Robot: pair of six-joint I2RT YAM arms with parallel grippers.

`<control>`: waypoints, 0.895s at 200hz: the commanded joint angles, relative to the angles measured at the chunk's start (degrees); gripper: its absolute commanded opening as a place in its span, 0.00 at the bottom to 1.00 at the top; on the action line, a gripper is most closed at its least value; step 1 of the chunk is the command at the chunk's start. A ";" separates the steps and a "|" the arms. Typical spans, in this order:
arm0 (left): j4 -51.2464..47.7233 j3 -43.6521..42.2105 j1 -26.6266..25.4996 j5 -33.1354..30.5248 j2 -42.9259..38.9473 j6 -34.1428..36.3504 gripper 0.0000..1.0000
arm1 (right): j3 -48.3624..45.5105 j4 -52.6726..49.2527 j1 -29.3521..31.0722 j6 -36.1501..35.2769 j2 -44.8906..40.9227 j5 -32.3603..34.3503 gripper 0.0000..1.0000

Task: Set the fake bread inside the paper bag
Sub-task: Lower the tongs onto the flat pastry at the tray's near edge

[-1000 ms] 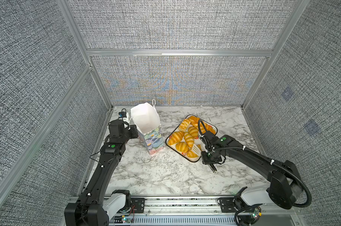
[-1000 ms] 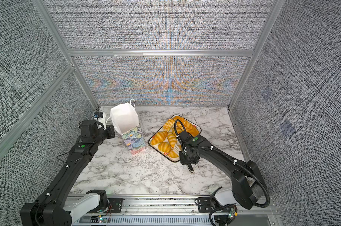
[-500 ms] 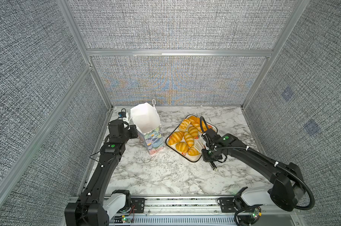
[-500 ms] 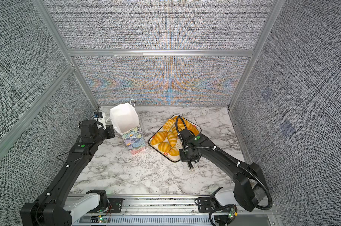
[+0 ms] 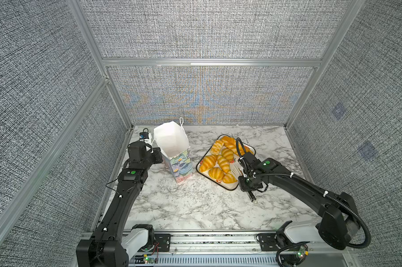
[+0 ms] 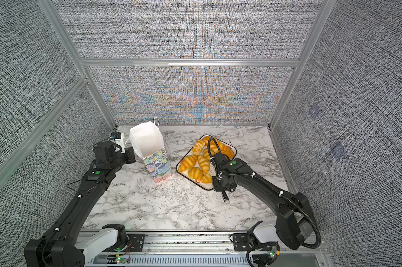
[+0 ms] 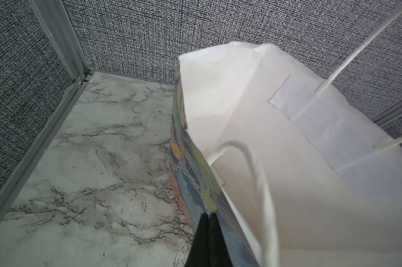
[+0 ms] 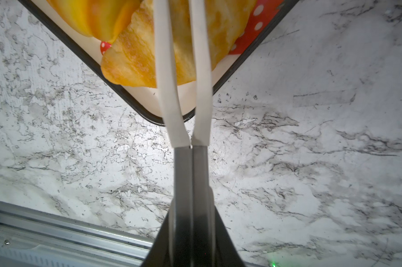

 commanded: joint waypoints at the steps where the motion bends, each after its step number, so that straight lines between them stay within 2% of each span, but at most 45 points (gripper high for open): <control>1: 0.81 0.38 0.16 0.53 0.01 0.10 0.00 | -0.34 -1.73 0.06 0.28 -0.38 0.35 0.23; 26: 0.88 0.25 0.18 0.63 0.04 0.05 0.00 | -0.14 -2.39 0.10 1.14 -1.20 0.10 0.39; 45: 0.95 0.23 0.16 0.84 0.04 0.07 0.00 | 0.46 -2.50 0.07 2.05 -1.71 0.09 0.46; 93: 0.81 0.20 0.24 1.06 -0.44 0.22 0.00 | 2.98 -2.85 -0.24 5.15 -2.24 -0.77 0.52; 132: 0.76 0.07 0.19 1.14 -0.82 0.14 0.00 | 3.68 -3.38 -2.64 6.95 -1.37 -1.87 0.53; 179: 0.46 -0.04 0.21 1.41 -0.94 0.13 0.00 | 2.57 -1.40 -5.76 9.33 -1.37 -6.96 0.54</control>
